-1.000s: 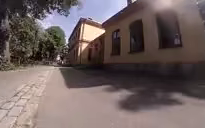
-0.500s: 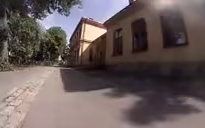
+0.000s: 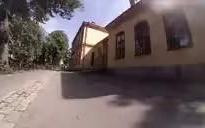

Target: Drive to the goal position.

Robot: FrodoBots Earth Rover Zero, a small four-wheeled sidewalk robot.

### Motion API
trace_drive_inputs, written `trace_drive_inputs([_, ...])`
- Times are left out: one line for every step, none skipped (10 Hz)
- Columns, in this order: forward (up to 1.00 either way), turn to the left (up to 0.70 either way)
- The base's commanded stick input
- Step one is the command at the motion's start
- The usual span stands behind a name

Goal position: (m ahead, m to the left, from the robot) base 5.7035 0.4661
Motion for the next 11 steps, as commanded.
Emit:
trace_drive_inputs([0.7, 0.19])
trace_drive_inputs([0.7, 0.0])
trace_drive_inputs([0.7, 0.0])
trace_drive_inputs([0.7, 0.0])
trace_drive_inputs([0.7, 0.0])
trace_drive_inputs([0.7, 0.0])
trace_drive_inputs([0.7, 0.03])
trace_drive_inputs([0.7, 0.2])
trace_drive_inputs([0.7, 0.33])
trace_drive_inputs([0.7, 0.19])
trace_drive_inputs([0.7, 0.05])
